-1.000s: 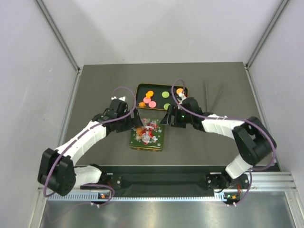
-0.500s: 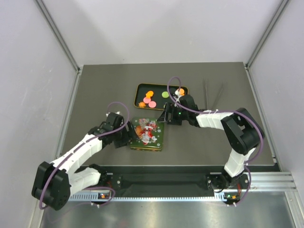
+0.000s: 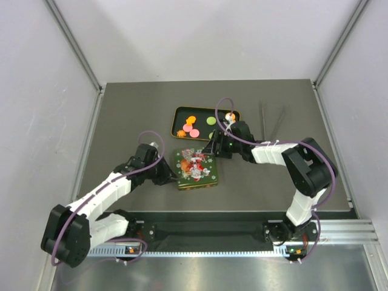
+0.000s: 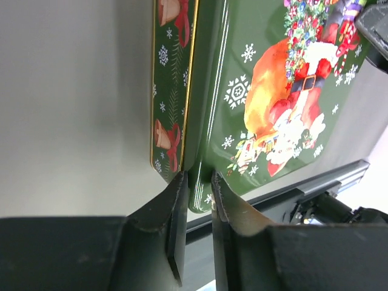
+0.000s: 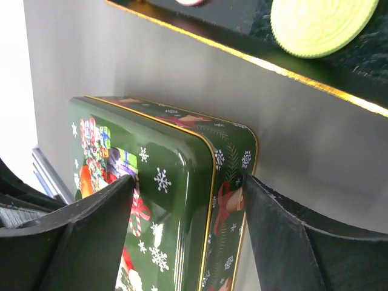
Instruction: Pack the cookies
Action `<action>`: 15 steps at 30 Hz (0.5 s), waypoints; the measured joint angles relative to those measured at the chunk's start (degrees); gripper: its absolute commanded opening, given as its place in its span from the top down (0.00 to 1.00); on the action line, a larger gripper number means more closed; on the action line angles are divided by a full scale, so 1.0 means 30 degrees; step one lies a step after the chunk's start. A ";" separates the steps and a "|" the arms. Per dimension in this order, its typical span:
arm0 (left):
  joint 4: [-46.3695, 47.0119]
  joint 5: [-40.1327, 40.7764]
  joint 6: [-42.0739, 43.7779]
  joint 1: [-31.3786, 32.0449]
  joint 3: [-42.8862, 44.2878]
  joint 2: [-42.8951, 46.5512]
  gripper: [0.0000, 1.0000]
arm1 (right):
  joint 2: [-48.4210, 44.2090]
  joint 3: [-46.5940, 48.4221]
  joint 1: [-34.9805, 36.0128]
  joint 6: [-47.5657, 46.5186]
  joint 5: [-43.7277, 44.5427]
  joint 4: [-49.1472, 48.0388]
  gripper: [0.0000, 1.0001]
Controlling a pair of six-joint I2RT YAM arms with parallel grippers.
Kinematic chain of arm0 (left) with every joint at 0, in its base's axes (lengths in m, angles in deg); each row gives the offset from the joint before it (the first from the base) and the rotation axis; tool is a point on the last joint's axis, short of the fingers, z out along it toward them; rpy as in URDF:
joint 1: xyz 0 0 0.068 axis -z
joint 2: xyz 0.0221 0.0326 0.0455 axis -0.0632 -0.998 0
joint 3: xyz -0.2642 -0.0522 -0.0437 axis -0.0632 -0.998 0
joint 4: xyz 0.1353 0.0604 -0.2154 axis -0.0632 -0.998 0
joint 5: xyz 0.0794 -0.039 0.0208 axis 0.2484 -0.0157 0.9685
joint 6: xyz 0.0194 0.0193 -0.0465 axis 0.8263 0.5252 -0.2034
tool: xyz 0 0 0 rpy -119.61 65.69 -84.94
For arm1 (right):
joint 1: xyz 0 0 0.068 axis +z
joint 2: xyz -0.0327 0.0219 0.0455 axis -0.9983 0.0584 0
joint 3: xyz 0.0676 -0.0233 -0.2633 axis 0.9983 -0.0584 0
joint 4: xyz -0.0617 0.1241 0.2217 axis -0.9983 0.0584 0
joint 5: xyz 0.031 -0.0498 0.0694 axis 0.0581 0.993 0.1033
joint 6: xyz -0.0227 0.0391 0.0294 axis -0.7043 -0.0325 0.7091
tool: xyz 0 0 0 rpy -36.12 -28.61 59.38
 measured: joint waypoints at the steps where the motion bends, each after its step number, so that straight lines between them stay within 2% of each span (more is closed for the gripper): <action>1: 0.0146 -0.0124 -0.0044 -0.0007 0.0000 -0.0153 0.80 | 0.0000 -0.0029 -0.0029 0.0007 0.0044 -0.0080 0.30; 4: 0.0306 -0.0299 -0.0102 0.0000 0.0051 -0.0335 0.78 | 0.0000 -0.0182 -0.0066 0.0036 0.0153 -0.0393 0.34; 7: 0.0138 -0.0219 -0.0036 0.0000 0.0197 -0.0372 0.75 | -0.0015 -0.0248 -0.0066 0.0102 0.0233 -0.0554 0.44; 10: -0.0291 -0.0153 0.0211 0.0000 0.0699 -0.0685 0.71 | -0.0153 -0.0379 -0.0087 0.0211 0.0342 -0.0707 0.47; 15: -0.1217 0.0102 0.0838 0.0058 0.1596 -0.1392 0.60 | -0.1013 -0.1086 -0.0087 0.0372 0.0707 -0.0517 0.42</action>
